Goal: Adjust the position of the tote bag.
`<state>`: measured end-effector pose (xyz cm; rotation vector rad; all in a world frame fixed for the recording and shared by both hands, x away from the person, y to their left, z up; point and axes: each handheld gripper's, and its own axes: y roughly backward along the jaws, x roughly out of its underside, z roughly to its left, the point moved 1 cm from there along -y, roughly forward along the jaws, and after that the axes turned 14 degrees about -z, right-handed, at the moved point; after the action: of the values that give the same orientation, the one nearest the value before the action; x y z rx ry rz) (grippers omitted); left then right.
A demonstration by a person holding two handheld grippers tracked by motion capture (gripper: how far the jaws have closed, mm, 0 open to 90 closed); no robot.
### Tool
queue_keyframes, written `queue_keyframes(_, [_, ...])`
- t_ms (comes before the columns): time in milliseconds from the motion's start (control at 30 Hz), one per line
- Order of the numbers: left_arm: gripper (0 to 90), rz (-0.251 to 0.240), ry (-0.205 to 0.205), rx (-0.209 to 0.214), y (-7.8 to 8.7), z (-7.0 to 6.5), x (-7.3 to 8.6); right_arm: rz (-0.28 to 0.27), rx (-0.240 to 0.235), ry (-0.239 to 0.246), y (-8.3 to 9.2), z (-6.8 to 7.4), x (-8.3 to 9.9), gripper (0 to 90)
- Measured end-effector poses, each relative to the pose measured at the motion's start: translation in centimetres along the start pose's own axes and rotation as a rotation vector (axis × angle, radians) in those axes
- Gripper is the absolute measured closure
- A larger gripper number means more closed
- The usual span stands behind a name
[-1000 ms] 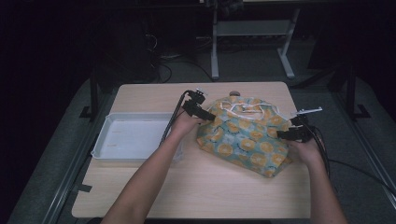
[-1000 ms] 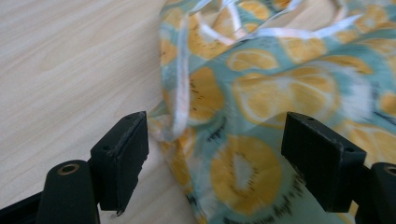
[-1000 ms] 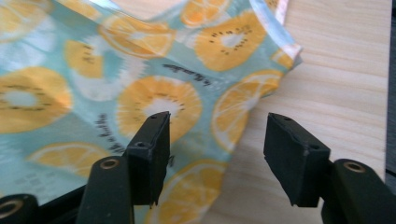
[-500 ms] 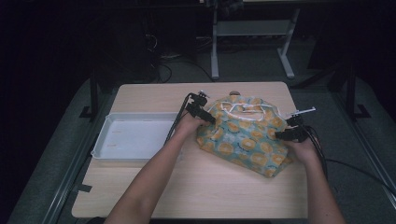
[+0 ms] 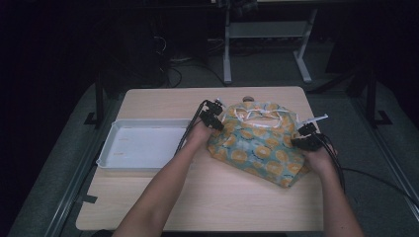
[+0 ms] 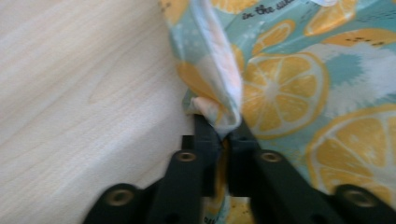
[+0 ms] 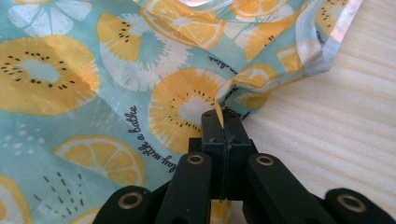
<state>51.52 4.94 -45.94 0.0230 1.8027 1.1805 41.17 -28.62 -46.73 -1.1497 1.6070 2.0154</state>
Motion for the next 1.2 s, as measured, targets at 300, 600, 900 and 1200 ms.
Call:
queue_keyframes(300, [89.0, -0.069, 0.05, 0.066, 1.5, 0.5, -0.3, -0.068, 0.003, 0.002, 1.0, -0.2, -0.5, 90.0])
queue_keyframes(600, [88.9, -0.208, 0.066, 0.126, 5.2, -0.4, -1.6, -0.191, -0.024, 0.007, 4.8, 0.4, -2.1, 90.0])
queue_keyframes(900, [88.6, -0.282, 0.041, 0.158, 8.8, -1.2, -1.0, -0.292, -0.083, 0.013, 8.9, 1.7, -2.4, 90.0])
queue_keyframes(1200, [88.1, -0.318, -0.008, 0.196, 12.0, -2.9, 1.0, -0.329, -0.15, 0.085, 12.2, 5.3, -1.4, 90.0])
